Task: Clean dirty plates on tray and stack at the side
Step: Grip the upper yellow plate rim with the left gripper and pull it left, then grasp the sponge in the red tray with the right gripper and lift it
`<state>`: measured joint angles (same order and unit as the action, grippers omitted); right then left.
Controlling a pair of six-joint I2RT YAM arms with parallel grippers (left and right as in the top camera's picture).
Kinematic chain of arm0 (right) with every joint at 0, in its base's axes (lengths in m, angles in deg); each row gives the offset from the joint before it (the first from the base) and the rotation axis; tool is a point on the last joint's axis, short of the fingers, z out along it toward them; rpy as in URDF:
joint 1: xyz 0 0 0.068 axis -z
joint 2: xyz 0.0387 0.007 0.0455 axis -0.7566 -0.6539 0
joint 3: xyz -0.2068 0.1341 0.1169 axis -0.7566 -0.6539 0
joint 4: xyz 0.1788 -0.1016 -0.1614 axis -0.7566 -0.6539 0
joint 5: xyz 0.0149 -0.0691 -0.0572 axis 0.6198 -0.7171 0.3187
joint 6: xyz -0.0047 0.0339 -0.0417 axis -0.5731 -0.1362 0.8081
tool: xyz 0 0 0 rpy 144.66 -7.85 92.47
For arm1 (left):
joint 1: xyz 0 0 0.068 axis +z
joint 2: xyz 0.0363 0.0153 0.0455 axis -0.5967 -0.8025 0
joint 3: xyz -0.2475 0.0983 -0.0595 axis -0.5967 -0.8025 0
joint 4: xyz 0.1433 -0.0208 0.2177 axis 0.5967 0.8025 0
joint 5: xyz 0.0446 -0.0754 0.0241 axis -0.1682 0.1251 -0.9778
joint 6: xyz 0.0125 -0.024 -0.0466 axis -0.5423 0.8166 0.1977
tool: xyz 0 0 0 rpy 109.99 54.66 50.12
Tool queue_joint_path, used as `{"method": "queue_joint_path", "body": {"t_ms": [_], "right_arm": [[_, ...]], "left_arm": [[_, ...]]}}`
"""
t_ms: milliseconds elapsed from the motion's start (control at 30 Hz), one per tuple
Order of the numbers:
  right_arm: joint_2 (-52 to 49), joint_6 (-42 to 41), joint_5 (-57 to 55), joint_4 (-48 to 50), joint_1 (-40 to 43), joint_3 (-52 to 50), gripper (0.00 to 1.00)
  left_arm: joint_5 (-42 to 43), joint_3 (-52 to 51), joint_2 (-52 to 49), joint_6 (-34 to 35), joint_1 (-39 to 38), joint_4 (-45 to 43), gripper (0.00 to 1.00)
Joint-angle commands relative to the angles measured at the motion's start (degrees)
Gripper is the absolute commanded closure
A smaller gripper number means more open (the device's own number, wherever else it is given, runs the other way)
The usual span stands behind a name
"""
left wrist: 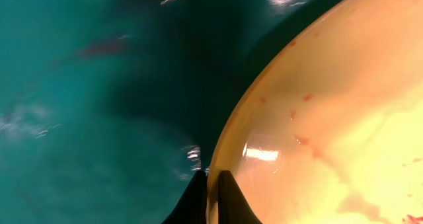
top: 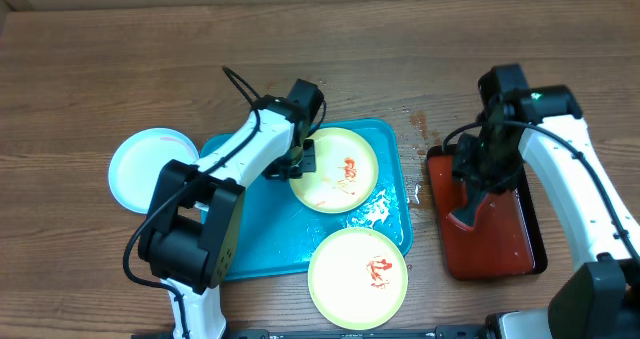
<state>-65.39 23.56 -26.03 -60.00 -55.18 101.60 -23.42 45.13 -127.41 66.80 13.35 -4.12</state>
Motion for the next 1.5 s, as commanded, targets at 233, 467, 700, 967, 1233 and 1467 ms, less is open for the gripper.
{"method": "queue_joint_path", "body": {"t_ms": [233, 467, 700, 967, 1233, 1467], "right_arm": [[0.24, -9.4, -2.62, 8.35, 0.24, -12.11, 0.52], [0.07, -13.44, -2.23, 16.96, 3.67, -17.18, 0.52], [0.02, -11.5, -2.01, 20.37, 8.31, -17.77, 0.57], [0.02, -9.51, -0.35, 21.27, 8.61, -19.15, 0.59], [0.02, -8.46, 2.27, 25.14, 8.61, -24.11, 0.78], [0.02, -8.5, 2.8, 29.64, 8.61, -27.56, 0.83]], "left_arm": [[-7.98, 0.0, 0.35, -2.08, 7.58, 4.2, 0.96], [-5.64, 0.0, 0.35, -5.88, 7.89, 2.58, 0.96], [4.13, -0.02, 0.31, -10.29, 7.96, -4.04, 0.96], [9.68, -0.61, 0.28, -12.41, 9.42, -5.46, 0.96], [11.65, -5.64, 0.28, -12.35, 9.88, -8.81, 0.95], [14.12, -8.24, 0.28, -12.35, 9.86, -10.62, 0.96]]}}
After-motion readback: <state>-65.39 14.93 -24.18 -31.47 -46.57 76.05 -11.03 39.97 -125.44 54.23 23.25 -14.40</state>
